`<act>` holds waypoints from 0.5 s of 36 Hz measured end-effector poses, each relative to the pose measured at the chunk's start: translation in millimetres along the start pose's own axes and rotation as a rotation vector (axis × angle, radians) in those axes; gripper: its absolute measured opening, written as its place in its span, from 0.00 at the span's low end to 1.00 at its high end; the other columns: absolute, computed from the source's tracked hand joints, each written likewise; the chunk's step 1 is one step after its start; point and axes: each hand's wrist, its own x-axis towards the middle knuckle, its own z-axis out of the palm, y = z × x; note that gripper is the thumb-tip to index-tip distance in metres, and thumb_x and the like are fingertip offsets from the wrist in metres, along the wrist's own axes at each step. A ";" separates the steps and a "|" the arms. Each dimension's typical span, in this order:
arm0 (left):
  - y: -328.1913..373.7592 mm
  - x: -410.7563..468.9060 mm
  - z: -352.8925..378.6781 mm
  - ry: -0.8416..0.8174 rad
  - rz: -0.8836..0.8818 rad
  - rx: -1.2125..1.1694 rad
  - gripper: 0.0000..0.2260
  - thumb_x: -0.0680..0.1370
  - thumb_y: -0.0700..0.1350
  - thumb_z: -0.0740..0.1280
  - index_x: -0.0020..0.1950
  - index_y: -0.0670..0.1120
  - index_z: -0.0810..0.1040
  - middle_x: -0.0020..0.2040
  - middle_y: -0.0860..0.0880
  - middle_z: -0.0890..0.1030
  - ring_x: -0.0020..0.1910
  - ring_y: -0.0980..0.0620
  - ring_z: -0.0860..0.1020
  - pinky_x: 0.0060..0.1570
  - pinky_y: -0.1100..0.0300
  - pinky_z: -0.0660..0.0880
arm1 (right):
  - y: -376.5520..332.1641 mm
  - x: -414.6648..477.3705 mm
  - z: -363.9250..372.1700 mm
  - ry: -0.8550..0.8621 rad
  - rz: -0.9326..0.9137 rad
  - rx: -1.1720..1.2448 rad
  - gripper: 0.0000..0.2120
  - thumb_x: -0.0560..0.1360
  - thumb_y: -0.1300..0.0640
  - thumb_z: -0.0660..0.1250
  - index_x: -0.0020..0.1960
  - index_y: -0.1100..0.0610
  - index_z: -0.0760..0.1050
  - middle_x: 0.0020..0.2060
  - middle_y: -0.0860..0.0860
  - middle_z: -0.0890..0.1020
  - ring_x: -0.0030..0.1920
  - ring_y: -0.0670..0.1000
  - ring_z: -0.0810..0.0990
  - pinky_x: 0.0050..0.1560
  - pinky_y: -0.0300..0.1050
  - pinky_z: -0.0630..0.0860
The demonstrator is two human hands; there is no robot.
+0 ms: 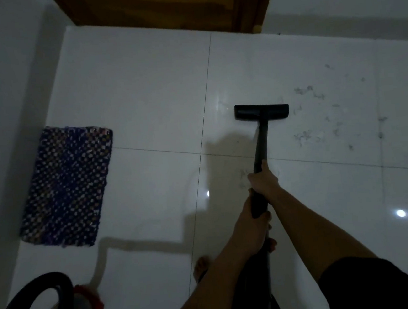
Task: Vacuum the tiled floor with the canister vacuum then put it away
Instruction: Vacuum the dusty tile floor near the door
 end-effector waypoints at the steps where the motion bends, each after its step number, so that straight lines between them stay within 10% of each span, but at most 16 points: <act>1: -3.4 -1.4 -1.2 0.007 0.005 0.005 0.21 0.80 0.40 0.58 0.72 0.49 0.61 0.42 0.48 0.72 0.35 0.53 0.73 0.22 0.67 0.73 | 3.1 -1.4 3.1 -0.003 0.007 0.010 0.35 0.78 0.61 0.58 0.78 0.49 0.43 0.48 0.58 0.74 0.29 0.50 0.72 0.25 0.39 0.67; 13: -45.0 -38.6 -28.7 -0.026 0.015 0.056 0.19 0.80 0.40 0.57 0.70 0.50 0.63 0.47 0.41 0.73 0.32 0.52 0.72 0.21 0.67 0.71 | 33.9 -37.3 47.5 0.015 0.042 0.113 0.35 0.78 0.61 0.59 0.78 0.49 0.44 0.60 0.63 0.75 0.30 0.51 0.74 0.28 0.41 0.73; 18: -59.1 -55.4 -40.6 -0.047 0.033 0.048 0.19 0.80 0.39 0.56 0.70 0.51 0.62 0.37 0.45 0.70 0.25 0.52 0.69 0.19 0.66 0.70 | 39.9 -53.4 64.5 0.018 0.043 0.140 0.35 0.78 0.62 0.58 0.78 0.48 0.44 0.40 0.55 0.73 0.30 0.51 0.73 0.29 0.41 0.74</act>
